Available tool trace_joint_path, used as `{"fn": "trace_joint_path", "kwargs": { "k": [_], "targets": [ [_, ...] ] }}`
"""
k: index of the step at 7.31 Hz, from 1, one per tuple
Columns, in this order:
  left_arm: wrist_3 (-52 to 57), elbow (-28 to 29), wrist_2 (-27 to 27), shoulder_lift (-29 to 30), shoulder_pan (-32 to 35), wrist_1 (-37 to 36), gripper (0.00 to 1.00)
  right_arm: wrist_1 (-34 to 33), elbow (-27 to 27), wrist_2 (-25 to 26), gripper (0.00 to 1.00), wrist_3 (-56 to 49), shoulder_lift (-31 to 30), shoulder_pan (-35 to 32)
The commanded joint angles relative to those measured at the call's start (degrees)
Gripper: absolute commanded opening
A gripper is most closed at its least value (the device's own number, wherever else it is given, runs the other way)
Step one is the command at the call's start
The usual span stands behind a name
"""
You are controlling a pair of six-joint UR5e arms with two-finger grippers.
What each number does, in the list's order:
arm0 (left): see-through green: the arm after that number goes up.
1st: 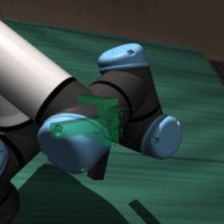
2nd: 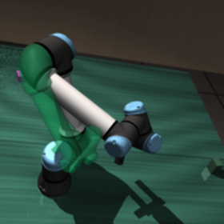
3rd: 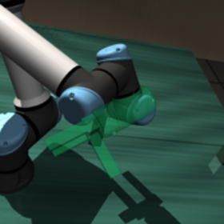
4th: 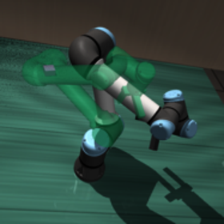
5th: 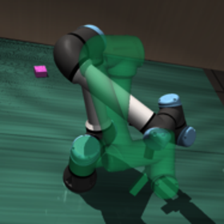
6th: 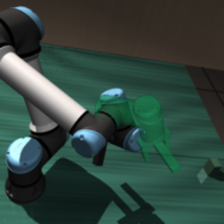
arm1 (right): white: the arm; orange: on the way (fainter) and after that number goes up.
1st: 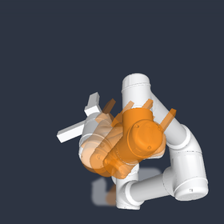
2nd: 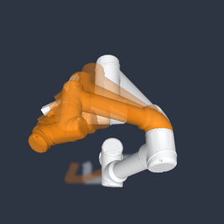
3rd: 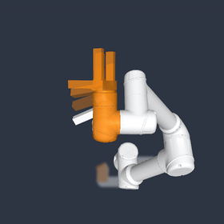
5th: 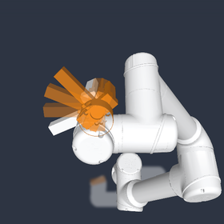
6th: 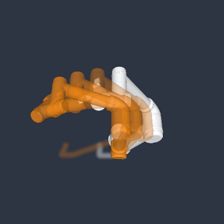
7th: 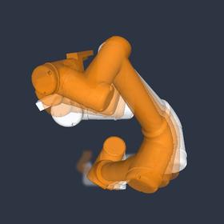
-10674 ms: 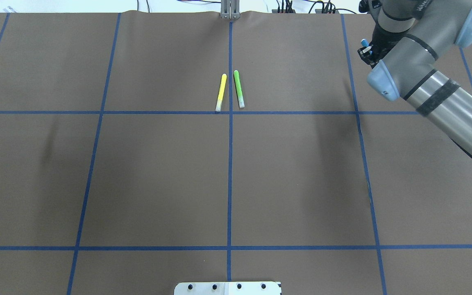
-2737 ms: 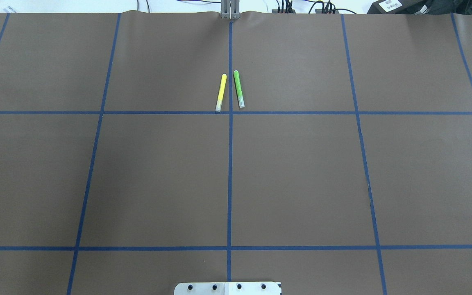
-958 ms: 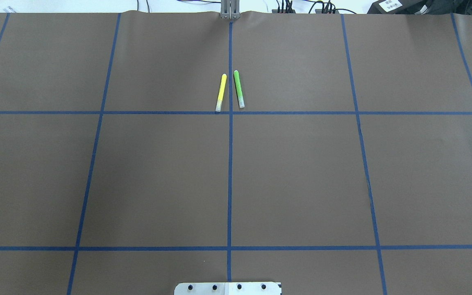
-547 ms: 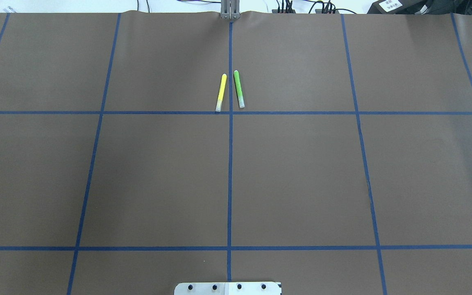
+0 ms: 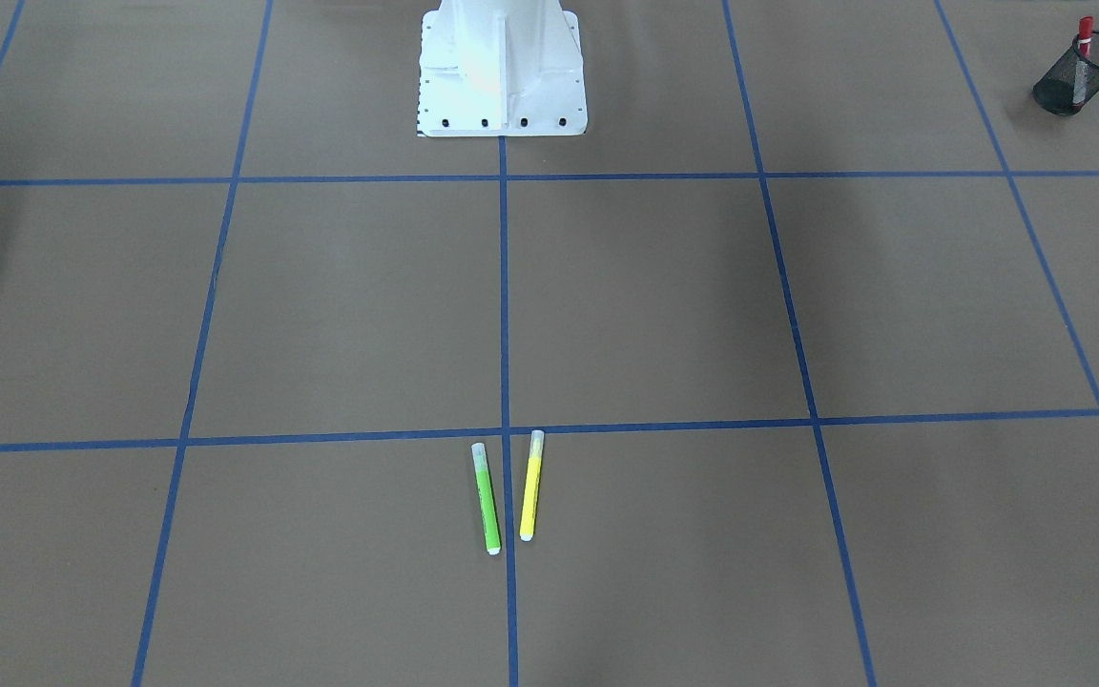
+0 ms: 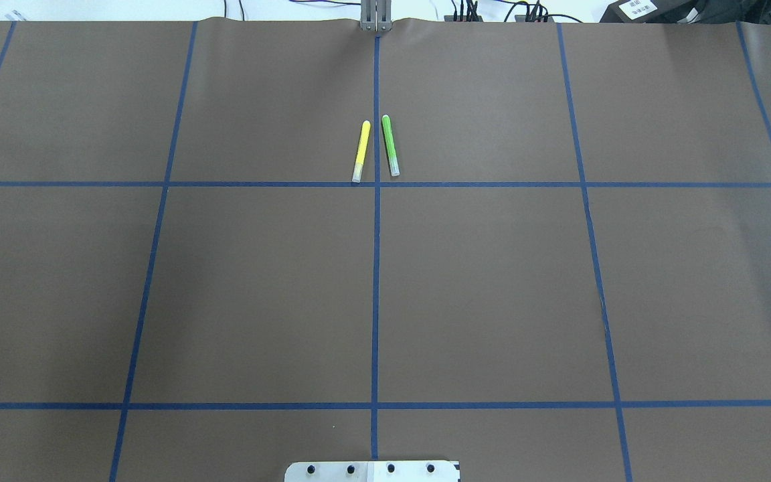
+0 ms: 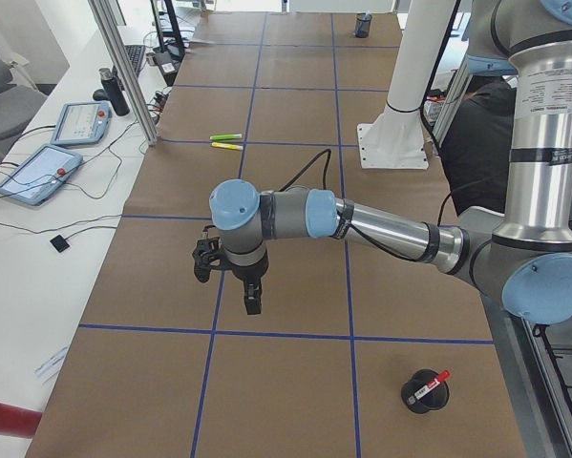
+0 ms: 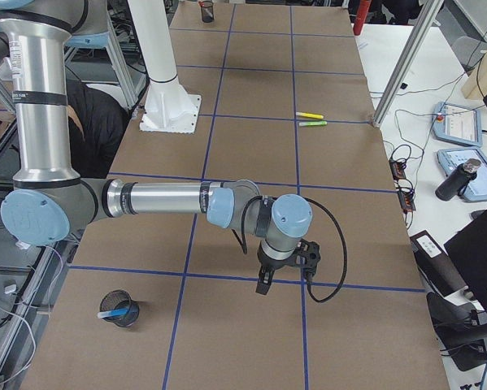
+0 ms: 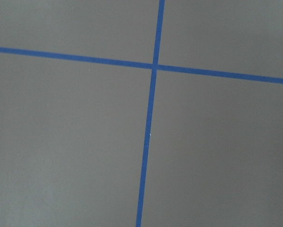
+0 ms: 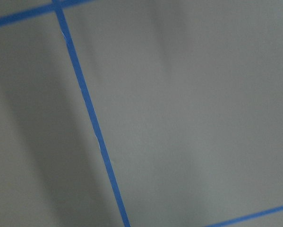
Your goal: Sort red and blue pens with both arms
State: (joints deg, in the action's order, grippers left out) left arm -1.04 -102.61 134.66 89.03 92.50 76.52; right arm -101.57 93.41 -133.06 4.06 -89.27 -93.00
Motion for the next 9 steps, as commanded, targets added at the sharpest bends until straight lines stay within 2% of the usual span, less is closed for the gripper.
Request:
{"fn": "trace_joint_path", "kwargs": {
  "k": [1, 2, 4, 9],
  "targets": [
    [-0.63, 4.52, -0.02, 0.43, -0.04, 5.92, 1.0, 6.89, -0.43, -2.02, 1.0, 3.24, 2.68, 0.98],
    [-1.76, 6.87, 0.16, -0.34, -0.04, 9.14, 1.0, 7.34, -0.43, -3.16, 1.0, 3.32, 2.96, 1.07],
    [-6.14, 11.1, 0.16, -0.79, -0.04, 19.06, 1.0, 7.35, -0.34, -8.94, 1.0, 4.63, 2.87, 0.98],
    [-6.61, 11.12, 0.51, -0.88, -0.12, 19.81, 1.0, 7.44, -2.01, -8.88, 1.0, 6.49, 2.7, 1.33]
  ]
}}
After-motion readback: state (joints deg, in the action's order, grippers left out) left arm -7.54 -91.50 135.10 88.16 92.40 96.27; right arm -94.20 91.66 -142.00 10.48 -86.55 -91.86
